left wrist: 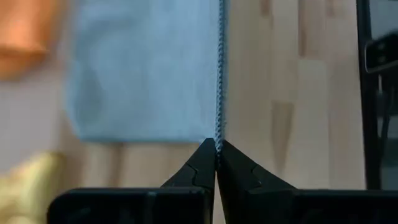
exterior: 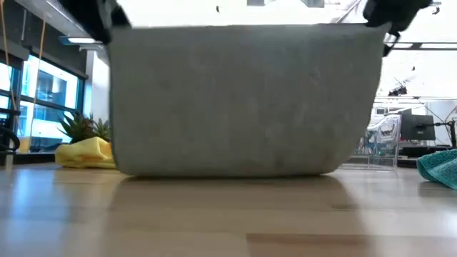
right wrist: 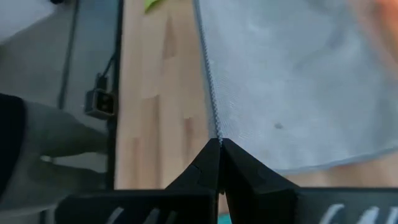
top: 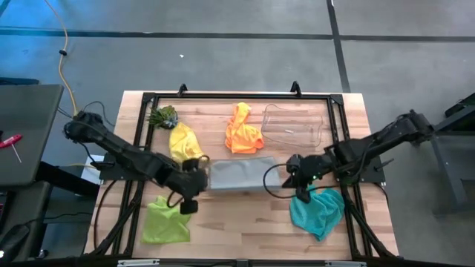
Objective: Fold microfiber towels
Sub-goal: Fold the gray microfiber towel
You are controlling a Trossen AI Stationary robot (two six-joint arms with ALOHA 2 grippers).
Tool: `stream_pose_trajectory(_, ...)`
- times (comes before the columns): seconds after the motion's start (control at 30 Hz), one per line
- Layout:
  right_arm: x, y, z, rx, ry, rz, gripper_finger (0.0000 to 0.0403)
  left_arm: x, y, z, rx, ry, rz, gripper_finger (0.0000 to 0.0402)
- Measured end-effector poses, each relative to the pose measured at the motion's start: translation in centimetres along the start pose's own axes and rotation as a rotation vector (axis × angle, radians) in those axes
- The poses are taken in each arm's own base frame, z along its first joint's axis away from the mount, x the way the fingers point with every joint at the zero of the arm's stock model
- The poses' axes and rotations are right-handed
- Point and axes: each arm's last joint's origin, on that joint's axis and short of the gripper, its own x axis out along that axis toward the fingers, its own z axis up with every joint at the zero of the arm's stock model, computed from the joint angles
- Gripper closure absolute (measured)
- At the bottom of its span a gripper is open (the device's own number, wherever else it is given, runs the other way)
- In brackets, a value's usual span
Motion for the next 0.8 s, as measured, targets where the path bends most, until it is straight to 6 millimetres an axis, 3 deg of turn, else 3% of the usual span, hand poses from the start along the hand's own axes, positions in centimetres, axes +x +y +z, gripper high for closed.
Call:
stream_pose_trajectory(0.2, 2.1, 0.3, -2.9, 0.117, -0.011, 0.099, 0.0403, 4.1, -2.3, -1.6, -0.059, 0.090, -0.079, 0.0401)
stream_pose_trajectory(0.33, 3.1, 0.8, -4.3, 0.175, 0.029, 0.124, 0.0403, 5.6, -3.6, -2.4, -0.073, 0.143, -0.115, 0.0401)
stream_pose_trajectory(0.6, 5.3, 2.5, -5.2, 0.214, 0.146, 0.265, 0.0403, 5.6, -4.3, -3.0, -0.132, 0.206, -0.172, 0.0401)
stream_pose_trajectory(0.8, 5.0, 2.0, -4.5, 0.190, 0.144, 0.294, 0.0403, 5.2, -3.8, -2.5, -0.023, 0.219, -0.234, 0.0401)
